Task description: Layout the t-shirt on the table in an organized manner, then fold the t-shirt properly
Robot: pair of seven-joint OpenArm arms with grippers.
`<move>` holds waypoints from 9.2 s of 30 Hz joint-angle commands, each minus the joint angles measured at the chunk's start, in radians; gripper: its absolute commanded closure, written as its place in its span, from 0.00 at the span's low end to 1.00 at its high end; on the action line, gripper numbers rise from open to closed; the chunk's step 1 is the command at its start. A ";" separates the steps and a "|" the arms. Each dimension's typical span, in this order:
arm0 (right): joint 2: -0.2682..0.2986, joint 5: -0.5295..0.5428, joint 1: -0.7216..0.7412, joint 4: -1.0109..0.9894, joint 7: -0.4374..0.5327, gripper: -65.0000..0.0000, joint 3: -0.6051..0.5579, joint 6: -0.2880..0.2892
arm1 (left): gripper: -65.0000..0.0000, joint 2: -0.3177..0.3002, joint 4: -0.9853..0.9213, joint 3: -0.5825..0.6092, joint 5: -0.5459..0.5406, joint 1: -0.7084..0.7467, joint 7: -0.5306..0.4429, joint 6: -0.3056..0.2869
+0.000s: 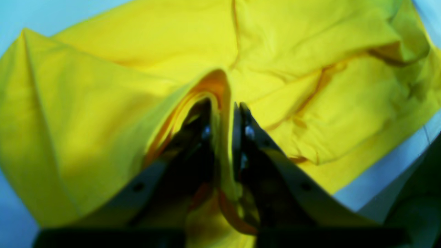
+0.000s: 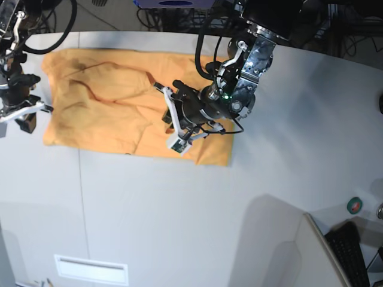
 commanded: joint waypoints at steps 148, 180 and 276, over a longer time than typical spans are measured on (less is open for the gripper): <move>0.245 0.345 0.266 -0.907 -0.252 0.85 -0.075 0.415 | 1.00 -0.154 -0.404 -0.250 -0.213 -0.022 -0.360 -0.012; 0.227 0.342 0.127 -0.150 -0.258 1.00 -0.452 0.016 | 1.00 -0.118 -0.424 -0.118 -0.215 -0.090 -0.362 -0.010; -0.046 0.344 0.473 -0.262 -0.251 0.80 -1.128 -0.404 | 1.00 -0.260 -0.178 -0.502 -0.223 0.119 -0.353 -0.012</move>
